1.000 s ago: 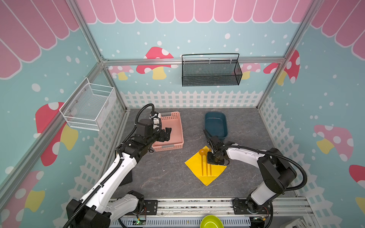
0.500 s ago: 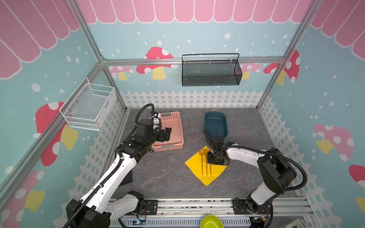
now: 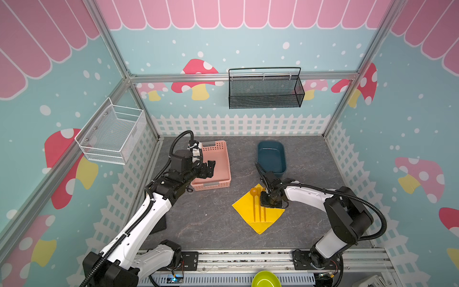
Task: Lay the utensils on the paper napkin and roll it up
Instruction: 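Lower the knife onto the napkin next to the fork with the right gripper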
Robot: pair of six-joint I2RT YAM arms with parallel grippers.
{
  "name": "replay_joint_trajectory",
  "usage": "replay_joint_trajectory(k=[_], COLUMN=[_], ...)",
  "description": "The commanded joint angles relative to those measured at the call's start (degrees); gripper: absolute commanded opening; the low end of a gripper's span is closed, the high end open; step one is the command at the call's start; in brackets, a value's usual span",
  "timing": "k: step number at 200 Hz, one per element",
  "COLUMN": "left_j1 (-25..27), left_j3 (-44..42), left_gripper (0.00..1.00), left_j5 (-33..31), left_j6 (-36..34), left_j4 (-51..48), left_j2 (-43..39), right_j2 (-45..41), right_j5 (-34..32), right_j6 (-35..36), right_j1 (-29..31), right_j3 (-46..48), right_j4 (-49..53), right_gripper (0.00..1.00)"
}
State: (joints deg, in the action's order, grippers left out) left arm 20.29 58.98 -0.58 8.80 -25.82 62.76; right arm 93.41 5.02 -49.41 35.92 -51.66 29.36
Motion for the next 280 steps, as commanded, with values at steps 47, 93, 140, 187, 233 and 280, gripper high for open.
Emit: replay_joint_trajectory(k=[47, 93, 140, 187, 233, 280], left_j1=[0.2, 0.2, 0.2, 0.2, 0.2, 0.2], left_j3=[-0.5, -0.5, -0.5, -0.6, -0.5, -0.5], left_gripper=[0.92, 0.92, 0.92, 0.92, 0.92, 0.92], left_j5=[-0.1, -0.2, -0.3, -0.3, -0.5, -0.7], left_j6=[0.2, 0.2, 0.2, 0.2, 0.2, 0.2], left_j4=[0.5, 0.5, 0.5, 0.5, 0.4, 0.4], left_j2=[-1.0, -1.0, -1.1, -1.1, -1.1, -1.2], right_j2=[-0.2, 0.7, 0.9, 0.7, 0.4, 0.2], right_j5=[0.1, 0.0, 0.0, 0.2, 0.7, 0.6], right_j6=[-1.0, -1.1, -1.2, -1.4, -1.5, -1.6], right_j1=[0.6, 0.7, 0.6, 0.6, 0.7, 0.8], right_j3=[-1.0, -0.4, 0.0, 0.0, -0.3, -0.7], right_j4=[1.0, 0.2, -0.2, -0.2, -0.1, 0.3], right_gripper=[0.08, 0.08, 0.12, 0.14, 0.17, 0.2])
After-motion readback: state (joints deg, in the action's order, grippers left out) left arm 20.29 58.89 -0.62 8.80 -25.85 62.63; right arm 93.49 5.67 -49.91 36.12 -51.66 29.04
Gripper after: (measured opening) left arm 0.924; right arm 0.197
